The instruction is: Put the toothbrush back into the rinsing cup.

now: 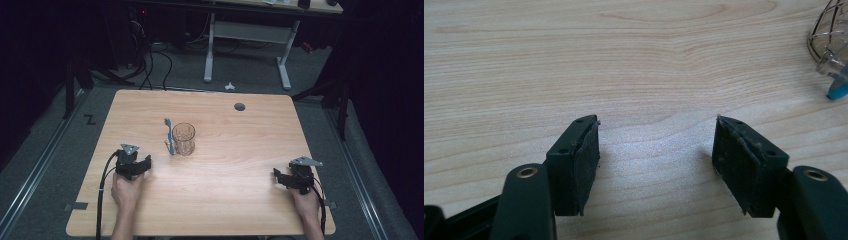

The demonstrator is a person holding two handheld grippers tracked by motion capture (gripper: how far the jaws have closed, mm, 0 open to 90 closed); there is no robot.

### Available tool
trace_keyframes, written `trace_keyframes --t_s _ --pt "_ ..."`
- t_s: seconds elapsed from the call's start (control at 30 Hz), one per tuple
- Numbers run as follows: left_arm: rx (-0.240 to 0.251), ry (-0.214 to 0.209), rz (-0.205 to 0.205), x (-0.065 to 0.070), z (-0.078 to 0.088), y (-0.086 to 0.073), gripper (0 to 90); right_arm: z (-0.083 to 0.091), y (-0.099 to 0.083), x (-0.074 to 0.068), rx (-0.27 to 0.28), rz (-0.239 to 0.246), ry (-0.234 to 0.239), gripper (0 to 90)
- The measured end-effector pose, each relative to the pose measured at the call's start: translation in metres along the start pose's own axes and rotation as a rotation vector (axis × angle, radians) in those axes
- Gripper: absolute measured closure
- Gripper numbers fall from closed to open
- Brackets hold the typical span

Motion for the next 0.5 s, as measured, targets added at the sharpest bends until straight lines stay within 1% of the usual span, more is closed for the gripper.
trace_keyframes --t_s 0.33,0.5 --pt "-0.001 0.001 0.005 -0.0006 -0.0001 0.0000 34.7 0.0000 0.0000 0.0001 0.001 0.001 0.000 29.6" --pt "-0.001 -0.011 0.006 -0.0008 -0.0002 0.0001 32.7 0.0000 0.0000 0.0000 0.000 0.000 0.000 29.6"
Point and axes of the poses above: each handheld gripper's, and its own axes: z roughly backward along the jaws, y roughly out of its top, x roughly to its right, the point moved 4 cm from there along -z, roughly forward along the jaws, and after that the axes turned 5 degrees about -x, right-handed, at the moved point
